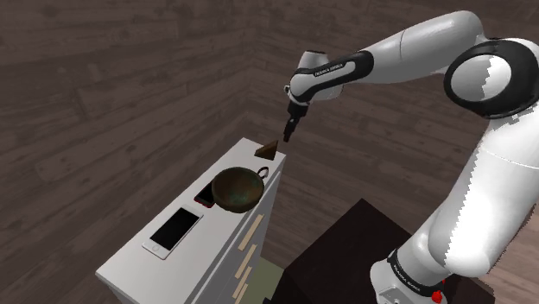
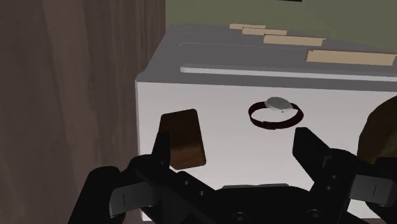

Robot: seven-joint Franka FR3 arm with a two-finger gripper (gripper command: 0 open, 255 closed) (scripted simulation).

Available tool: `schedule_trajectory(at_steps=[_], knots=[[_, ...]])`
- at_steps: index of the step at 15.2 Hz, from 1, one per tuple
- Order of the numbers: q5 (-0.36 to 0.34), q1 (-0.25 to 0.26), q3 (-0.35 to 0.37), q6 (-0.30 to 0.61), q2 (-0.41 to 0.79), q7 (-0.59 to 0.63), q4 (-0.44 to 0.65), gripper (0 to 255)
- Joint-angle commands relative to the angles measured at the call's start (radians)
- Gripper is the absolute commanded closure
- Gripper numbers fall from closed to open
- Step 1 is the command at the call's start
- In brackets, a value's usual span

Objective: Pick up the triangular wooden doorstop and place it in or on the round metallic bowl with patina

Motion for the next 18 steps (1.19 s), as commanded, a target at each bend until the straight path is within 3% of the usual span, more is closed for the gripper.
schedule_trajectory(at_steps=[1, 5, 12, 18], knots=[[0.013, -0.007, 0.004, 0.012, 0.086, -0.035, 0.078, 0], [0.028, -0.023, 0.018, 0.022, 0.231, -0.089, 0.220, 0], [0.039, -0.025, 0.025, 0.092, 0.289, -0.096, 0.208, 0], [0.040, -0.025, 0.026, 0.097, 0.294, -0.096, 0.207, 0]])
